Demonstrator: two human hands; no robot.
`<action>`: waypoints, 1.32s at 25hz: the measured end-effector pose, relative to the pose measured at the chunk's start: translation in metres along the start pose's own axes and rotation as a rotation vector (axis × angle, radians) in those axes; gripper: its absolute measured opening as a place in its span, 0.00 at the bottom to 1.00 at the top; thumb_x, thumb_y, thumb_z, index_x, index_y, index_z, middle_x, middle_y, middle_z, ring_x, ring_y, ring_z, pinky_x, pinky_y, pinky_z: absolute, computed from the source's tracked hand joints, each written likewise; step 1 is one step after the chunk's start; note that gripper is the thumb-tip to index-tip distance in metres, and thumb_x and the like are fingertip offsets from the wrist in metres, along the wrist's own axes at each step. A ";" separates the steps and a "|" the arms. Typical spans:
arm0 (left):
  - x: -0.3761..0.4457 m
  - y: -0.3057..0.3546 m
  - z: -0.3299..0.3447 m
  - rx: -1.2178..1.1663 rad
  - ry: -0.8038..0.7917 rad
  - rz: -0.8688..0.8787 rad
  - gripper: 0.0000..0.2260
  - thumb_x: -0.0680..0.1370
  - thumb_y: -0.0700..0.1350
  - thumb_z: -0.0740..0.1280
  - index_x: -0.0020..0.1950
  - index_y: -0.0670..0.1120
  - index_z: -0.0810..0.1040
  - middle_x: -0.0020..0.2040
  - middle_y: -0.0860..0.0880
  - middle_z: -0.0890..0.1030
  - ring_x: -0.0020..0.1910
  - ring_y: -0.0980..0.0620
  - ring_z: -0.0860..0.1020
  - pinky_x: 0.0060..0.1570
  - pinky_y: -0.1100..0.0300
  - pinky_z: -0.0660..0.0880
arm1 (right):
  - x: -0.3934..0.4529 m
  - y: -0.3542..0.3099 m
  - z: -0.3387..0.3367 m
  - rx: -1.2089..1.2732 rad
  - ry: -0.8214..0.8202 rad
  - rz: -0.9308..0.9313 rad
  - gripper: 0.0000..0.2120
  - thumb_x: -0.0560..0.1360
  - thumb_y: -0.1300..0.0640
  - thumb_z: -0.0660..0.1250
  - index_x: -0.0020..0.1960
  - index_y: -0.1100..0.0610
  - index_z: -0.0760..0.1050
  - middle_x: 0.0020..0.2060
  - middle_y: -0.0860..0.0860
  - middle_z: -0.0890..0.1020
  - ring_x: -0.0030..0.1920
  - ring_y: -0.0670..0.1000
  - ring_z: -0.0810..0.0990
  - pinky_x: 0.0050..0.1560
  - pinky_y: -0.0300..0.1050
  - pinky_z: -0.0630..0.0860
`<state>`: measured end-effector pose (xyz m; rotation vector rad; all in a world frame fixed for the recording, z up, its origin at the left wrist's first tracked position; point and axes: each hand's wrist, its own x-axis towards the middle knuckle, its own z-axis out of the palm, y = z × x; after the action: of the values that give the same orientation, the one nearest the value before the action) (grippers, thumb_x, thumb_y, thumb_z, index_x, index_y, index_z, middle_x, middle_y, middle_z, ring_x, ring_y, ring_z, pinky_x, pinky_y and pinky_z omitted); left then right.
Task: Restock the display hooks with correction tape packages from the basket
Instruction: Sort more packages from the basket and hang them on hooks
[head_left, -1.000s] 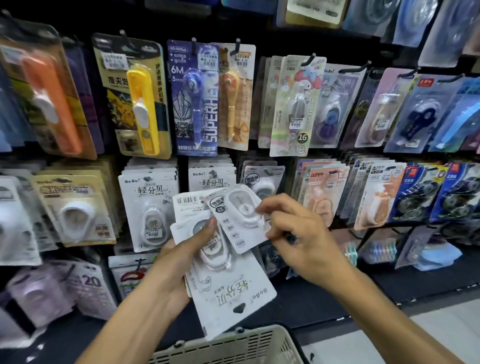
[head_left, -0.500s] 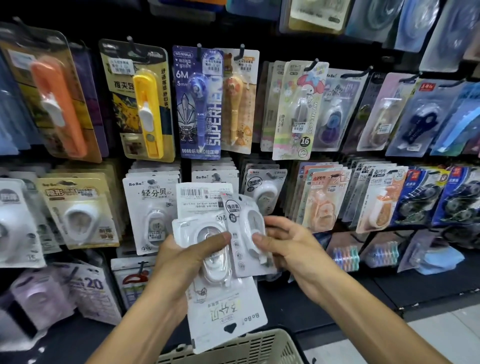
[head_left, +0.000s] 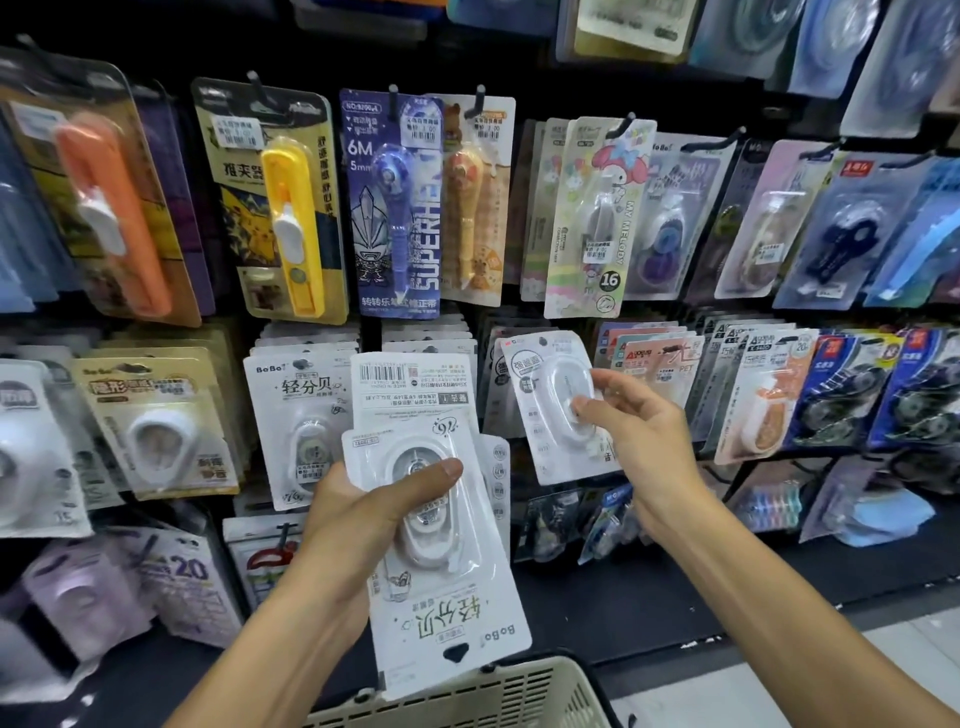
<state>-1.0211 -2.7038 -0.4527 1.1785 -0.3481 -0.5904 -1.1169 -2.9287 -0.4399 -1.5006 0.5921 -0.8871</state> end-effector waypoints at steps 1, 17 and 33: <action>0.000 0.001 0.000 -0.002 0.005 -0.001 0.26 0.56 0.44 0.81 0.55 0.47 0.84 0.48 0.43 0.88 0.44 0.41 0.87 0.38 0.51 0.84 | 0.000 -0.001 0.001 0.005 0.000 0.011 0.13 0.72 0.60 0.76 0.54 0.48 0.83 0.34 0.37 0.82 0.37 0.36 0.80 0.44 0.38 0.70; 0.002 -0.002 0.003 0.004 0.036 0.005 0.29 0.55 0.47 0.82 0.56 0.47 0.85 0.50 0.42 0.88 0.48 0.40 0.87 0.55 0.43 0.81 | -0.005 -0.003 -0.004 -0.065 -0.021 -0.022 0.14 0.73 0.59 0.76 0.56 0.47 0.82 0.50 0.57 0.83 0.41 0.44 0.80 0.39 0.33 0.73; 0.004 -0.005 0.003 -0.078 0.048 0.024 0.26 0.61 0.42 0.80 0.60 0.46 0.83 0.51 0.40 0.87 0.48 0.37 0.86 0.51 0.38 0.82 | -0.053 -0.016 0.031 -0.318 -0.599 -0.048 0.22 0.64 0.35 0.77 0.54 0.41 0.78 0.48 0.39 0.82 0.47 0.40 0.81 0.49 0.40 0.80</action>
<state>-1.0208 -2.7098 -0.4564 1.1109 -0.2953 -0.5492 -1.1246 -2.8655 -0.4330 -1.9638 0.2577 -0.3460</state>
